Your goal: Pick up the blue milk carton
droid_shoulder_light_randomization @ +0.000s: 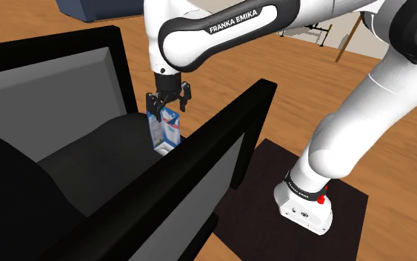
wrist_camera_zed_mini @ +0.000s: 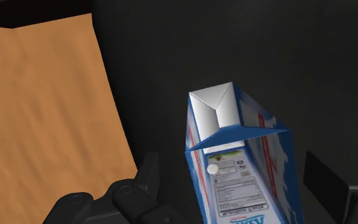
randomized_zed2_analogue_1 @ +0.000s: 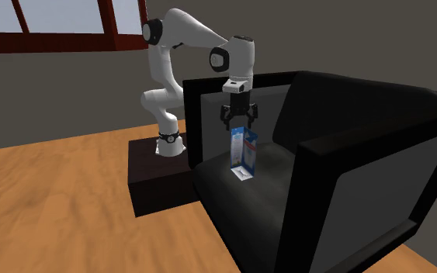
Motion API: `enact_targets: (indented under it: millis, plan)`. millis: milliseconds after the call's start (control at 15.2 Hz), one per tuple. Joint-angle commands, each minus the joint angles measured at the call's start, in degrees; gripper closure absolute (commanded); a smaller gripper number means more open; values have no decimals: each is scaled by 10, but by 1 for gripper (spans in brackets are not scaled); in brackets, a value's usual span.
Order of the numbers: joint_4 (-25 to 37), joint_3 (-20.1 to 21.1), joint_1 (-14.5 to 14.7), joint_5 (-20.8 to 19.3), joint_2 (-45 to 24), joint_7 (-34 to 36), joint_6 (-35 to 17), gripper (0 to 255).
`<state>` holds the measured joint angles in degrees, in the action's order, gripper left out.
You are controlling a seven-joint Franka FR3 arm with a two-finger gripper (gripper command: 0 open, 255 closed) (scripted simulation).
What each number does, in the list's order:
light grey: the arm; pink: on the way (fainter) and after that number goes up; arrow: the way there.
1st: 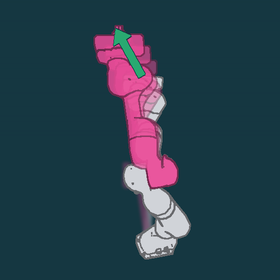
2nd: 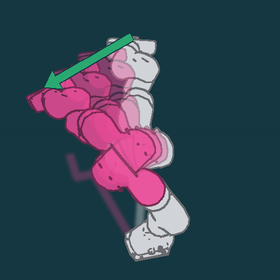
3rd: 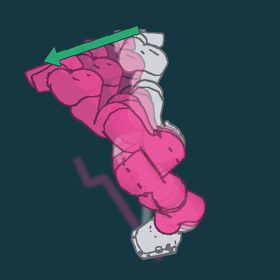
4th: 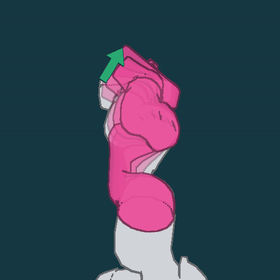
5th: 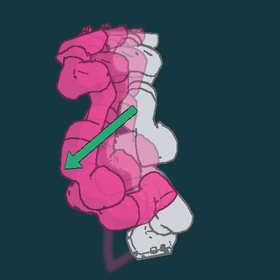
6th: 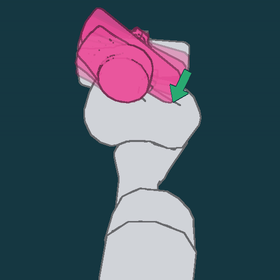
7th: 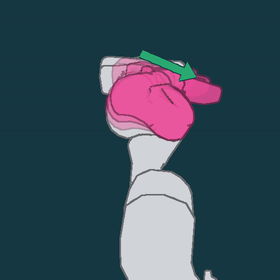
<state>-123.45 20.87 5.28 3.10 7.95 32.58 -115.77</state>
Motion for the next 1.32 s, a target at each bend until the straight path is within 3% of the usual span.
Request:
enact_targets:
  millis: [0, 462, 528, 1254]
  plan:
    - [-5, 5, 2, -3, -11, 10, -17, 0]
    - [-32, 7, 3, -8, -28, 14, -60, 0]
    - [-33, 8, 3, -8, -29, 14, -61, 255]
    - [-23, 7, 3, -6, -22, 12, -45, 255]
